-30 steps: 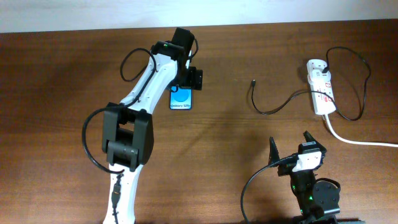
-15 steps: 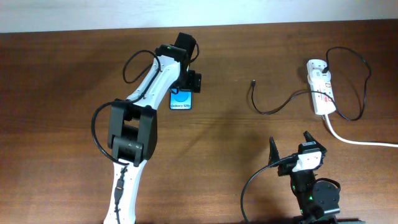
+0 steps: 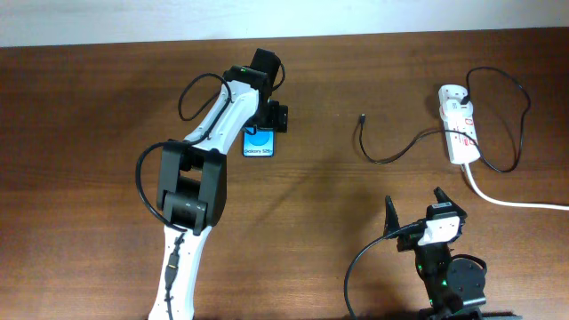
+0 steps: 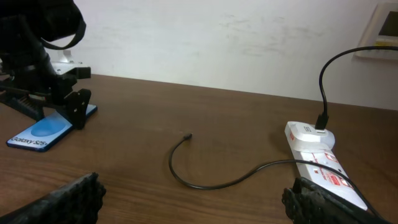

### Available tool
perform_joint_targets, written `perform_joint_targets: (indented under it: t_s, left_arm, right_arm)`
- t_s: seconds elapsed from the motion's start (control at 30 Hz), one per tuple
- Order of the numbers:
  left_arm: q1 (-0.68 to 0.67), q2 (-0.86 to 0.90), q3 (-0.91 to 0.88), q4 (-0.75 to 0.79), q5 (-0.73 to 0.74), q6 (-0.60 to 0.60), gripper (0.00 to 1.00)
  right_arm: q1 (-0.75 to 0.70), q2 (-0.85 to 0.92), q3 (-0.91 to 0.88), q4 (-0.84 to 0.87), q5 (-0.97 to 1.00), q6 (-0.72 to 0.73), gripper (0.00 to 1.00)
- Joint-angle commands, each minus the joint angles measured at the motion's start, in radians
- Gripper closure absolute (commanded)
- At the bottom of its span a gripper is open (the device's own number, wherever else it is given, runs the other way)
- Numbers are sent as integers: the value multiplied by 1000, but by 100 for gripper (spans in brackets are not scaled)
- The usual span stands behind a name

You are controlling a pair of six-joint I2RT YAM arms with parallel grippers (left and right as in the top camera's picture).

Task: Plug charger to phone and switch on socket
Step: 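Close the left gripper on the phone's sides and hold it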

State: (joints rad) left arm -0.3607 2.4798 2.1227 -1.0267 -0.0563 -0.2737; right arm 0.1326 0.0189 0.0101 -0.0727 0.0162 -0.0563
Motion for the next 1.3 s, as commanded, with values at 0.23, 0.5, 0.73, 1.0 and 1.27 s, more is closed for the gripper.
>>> perform_joint_targets:
  t_s: [0.23, 0.5, 0.73, 1.0, 1.27]
  left_arm:
    - [2, 30, 10, 13, 37, -11, 3]
    - [2, 30, 10, 12, 34, -10, 6]
    - [2, 30, 10, 11, 34, -11, 8]
    - [2, 30, 10, -1, 21, -75, 10]
    - [2, 30, 10, 16, 23, -75, 9]
  right_arm:
    - [5, 0, -5, -7, -4, 8, 2]
    - [5, 0, -5, -7, -4, 8, 2]
    - [5, 0, -5, -7, -4, 8, 2]
    - [5, 0, -5, -7, -4, 8, 2]
    - [5, 0, -5, -7, -4, 8, 2]
